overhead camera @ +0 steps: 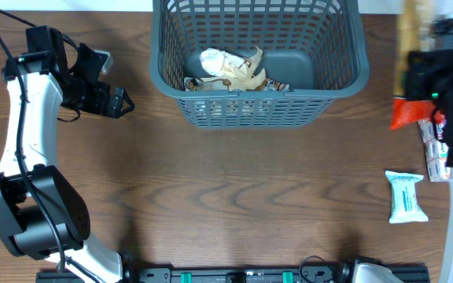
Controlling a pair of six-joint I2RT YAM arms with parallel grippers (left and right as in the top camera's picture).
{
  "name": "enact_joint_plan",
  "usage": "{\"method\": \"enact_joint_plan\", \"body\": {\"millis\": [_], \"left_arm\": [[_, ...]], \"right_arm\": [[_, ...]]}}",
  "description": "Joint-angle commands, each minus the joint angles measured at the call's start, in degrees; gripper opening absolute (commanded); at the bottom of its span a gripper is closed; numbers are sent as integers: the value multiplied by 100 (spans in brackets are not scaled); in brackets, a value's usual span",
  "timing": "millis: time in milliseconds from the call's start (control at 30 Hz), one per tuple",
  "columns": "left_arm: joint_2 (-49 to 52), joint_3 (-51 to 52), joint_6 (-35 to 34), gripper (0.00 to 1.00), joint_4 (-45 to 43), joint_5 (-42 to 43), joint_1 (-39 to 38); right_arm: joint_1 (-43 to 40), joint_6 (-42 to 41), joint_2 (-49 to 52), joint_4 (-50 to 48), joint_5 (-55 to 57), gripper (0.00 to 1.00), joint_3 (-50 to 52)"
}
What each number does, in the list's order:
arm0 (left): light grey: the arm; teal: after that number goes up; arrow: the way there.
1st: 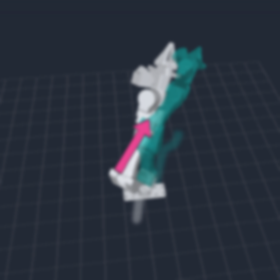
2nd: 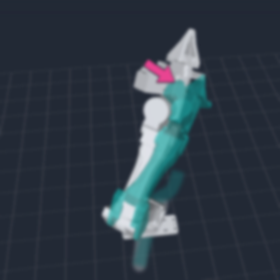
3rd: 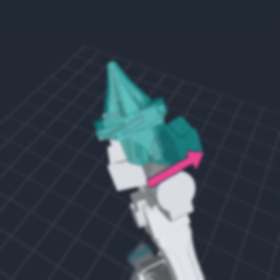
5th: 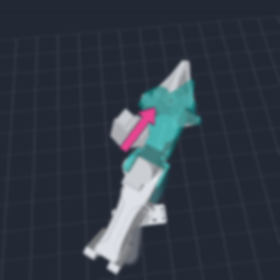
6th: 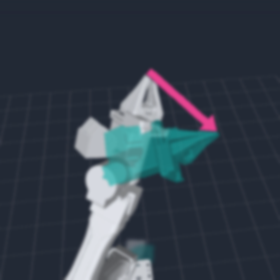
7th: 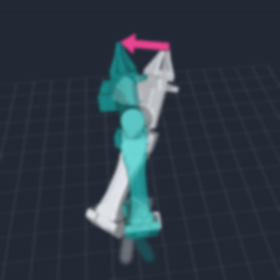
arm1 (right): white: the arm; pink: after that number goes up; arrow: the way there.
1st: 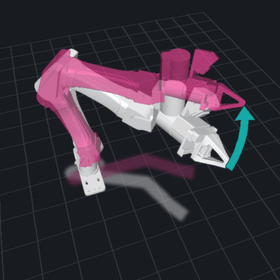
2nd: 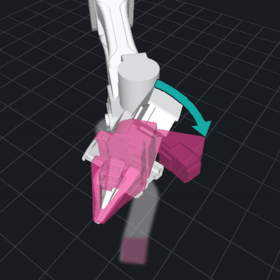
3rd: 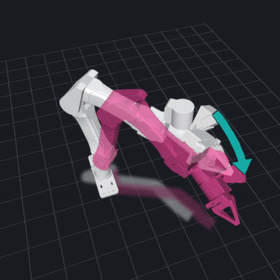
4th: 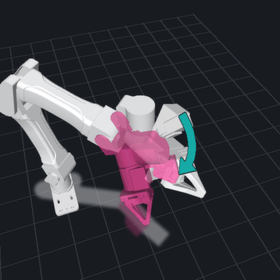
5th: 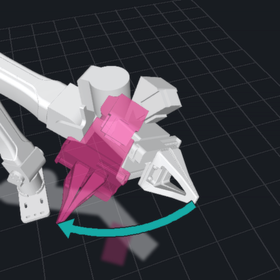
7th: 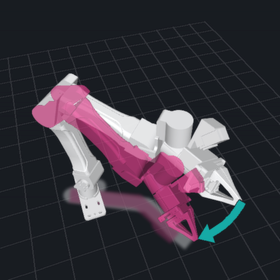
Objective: Pack container
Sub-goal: 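Lift the spaghetti packet into the basket and release it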
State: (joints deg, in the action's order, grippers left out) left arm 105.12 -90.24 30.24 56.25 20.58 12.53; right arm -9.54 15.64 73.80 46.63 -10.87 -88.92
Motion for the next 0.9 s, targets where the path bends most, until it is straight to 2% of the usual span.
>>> {"method": "enact_joint_plan", "body": {"millis": [0, 200, 400, 600, 867], "left_arm": [[31, 13, -9, 99, 33, -26, -13], [2, 13, -9, 99, 68, -26, -13], [0, 13, -9, 99, 72, -26, -13], [0, 13, -52, 99, 70, -26, -13], [0, 13, -96, 99, 70, -26, -13]], "right_arm": [[514, 1462, -50, -79, -1202, 1, -426], [1285, 2096, 334, -190, -1263, 1, -688], [1827, 2557, 1261, 98, -990, 1, -1784], [2092, 3047, 2321, 501, -1014, 1, -2710], [2260, 3154, 3438, 699, -1001, 1, -2922]]}}
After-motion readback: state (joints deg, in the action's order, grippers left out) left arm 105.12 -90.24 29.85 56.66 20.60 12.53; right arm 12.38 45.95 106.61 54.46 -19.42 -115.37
